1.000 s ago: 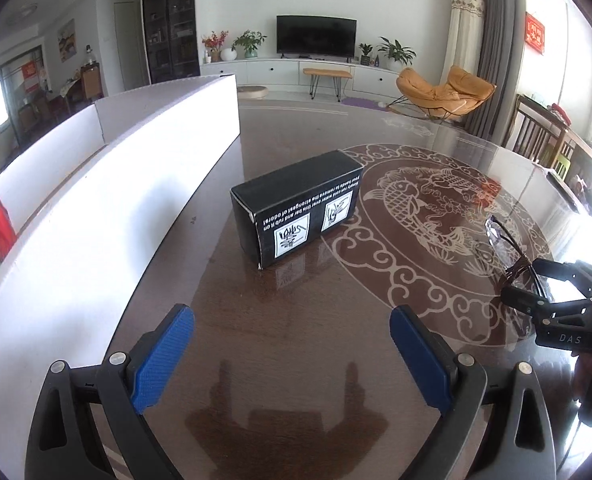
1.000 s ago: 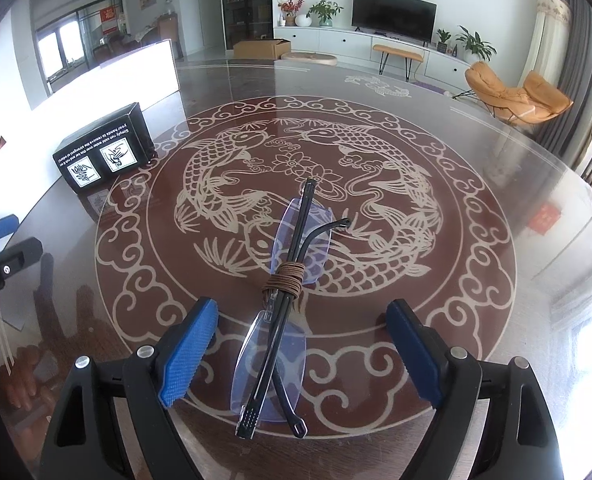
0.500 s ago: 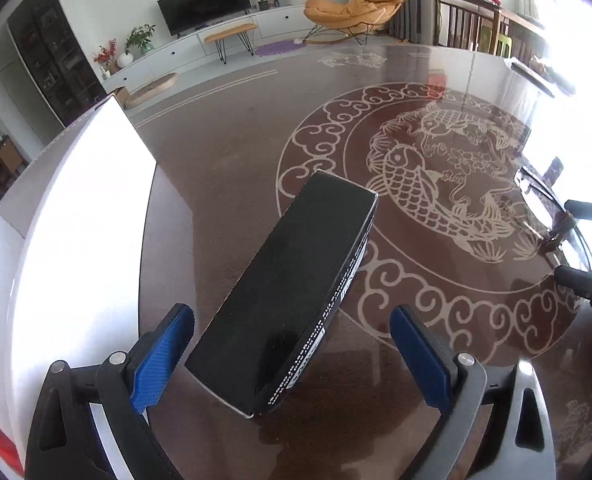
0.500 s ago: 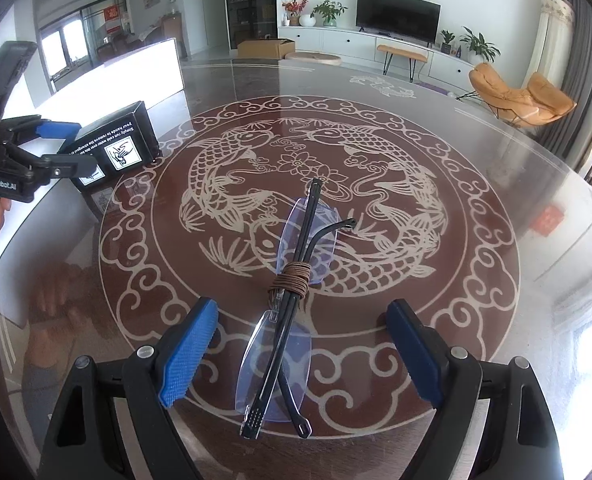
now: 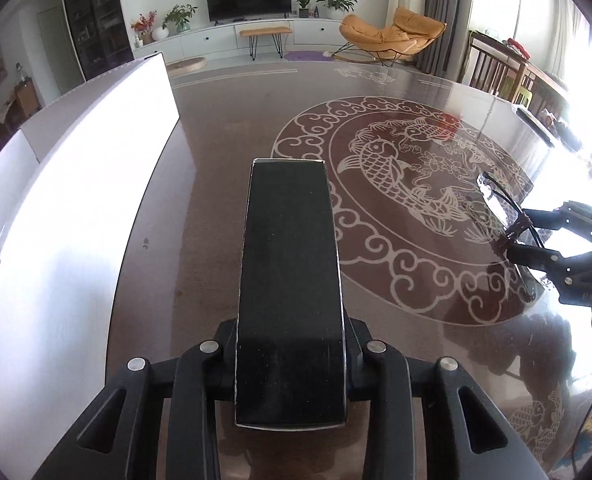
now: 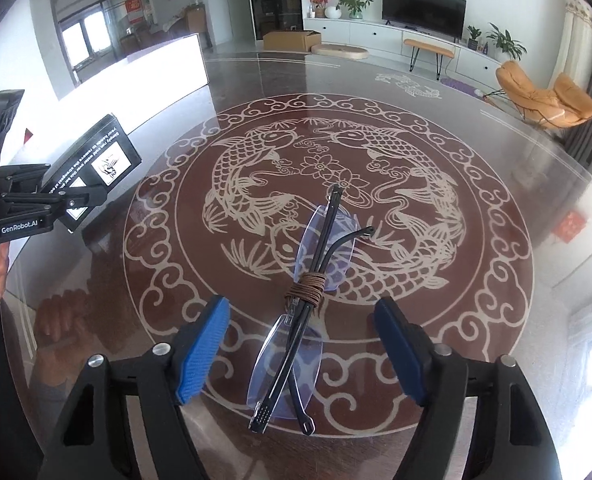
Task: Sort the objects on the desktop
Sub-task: 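Carry the black box and glasses into the bin and release both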
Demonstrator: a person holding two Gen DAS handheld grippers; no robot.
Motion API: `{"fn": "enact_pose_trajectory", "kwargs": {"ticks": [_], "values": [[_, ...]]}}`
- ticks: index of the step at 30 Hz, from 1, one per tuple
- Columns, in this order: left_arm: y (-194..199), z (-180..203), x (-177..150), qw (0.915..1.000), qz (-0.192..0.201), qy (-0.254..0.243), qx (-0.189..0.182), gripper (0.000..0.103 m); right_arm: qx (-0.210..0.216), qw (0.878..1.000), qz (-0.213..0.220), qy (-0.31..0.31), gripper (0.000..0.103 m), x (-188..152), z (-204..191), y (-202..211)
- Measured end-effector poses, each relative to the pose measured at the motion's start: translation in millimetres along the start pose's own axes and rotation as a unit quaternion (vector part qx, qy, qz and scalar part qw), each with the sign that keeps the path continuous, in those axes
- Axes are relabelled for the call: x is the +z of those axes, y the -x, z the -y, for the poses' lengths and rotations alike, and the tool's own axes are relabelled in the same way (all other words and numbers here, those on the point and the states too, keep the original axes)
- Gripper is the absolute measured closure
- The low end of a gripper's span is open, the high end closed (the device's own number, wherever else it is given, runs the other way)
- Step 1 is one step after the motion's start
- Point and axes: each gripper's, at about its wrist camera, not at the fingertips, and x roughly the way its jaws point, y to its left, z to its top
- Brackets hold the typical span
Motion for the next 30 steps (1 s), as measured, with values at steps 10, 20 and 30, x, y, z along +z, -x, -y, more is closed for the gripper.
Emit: {"fn": "enact_pose_trajectory", "kwargs": {"ticks": [10, 20, 30], "values": [[88, -63, -13, 0.9947, 0.058, 0.083, -0.018, 0.070, -0.003, 1.000, -0.003, 0.007, 0.091, 54, -18, 21], [157, -223, -26, 0.9733, 0.077, 0.194, 0.096, 0.070, 0.160, 0.979, 0.078, 0.101, 0.091, 180, -218, 50], [125, -285, -93, 0.9355, 0.014, 0.312, 0.164, 0.053, 0.243, 0.954, -0.056, 0.164, 0.069, 189, -386, -48]]}}
